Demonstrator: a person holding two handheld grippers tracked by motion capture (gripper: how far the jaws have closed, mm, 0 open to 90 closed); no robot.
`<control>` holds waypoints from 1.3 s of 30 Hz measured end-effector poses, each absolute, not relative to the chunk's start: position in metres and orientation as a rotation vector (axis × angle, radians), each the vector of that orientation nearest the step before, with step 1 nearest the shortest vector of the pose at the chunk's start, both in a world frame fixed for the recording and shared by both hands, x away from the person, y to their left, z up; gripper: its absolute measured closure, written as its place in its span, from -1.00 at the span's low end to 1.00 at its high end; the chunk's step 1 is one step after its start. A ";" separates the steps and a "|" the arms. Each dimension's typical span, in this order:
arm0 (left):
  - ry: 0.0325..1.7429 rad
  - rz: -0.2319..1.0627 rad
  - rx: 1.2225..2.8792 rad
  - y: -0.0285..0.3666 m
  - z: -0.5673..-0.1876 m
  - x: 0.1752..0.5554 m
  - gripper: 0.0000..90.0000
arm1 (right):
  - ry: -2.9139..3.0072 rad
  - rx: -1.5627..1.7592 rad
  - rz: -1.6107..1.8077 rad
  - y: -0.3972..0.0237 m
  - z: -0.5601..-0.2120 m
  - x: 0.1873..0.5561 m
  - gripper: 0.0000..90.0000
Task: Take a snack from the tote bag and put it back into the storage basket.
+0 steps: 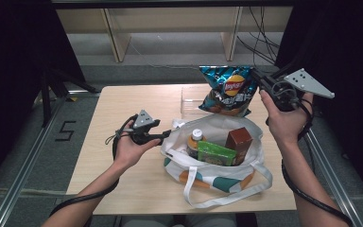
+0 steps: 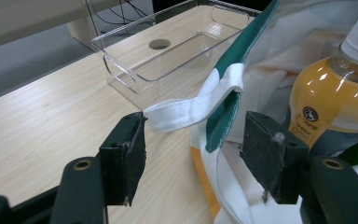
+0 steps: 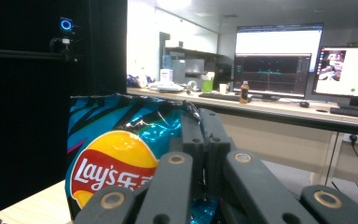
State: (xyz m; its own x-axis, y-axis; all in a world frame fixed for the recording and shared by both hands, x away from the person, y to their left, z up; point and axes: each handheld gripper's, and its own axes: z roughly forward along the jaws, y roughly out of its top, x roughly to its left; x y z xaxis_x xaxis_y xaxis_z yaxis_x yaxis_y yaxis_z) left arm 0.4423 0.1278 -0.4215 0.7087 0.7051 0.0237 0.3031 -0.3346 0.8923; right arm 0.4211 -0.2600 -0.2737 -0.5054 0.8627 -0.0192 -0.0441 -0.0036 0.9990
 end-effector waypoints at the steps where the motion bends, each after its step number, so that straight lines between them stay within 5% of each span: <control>1: 0.779 0.510 1.926 0.128 -0.421 0.442 -0.14 | 1.542 0.872 1.610 -0.259 -0.274 0.422 1.00; 39: 0.785 0.516 1.917 0.131 -0.419 0.443 -0.14 | 1.531 0.913 1.567 -0.255 -0.275 0.453 1.00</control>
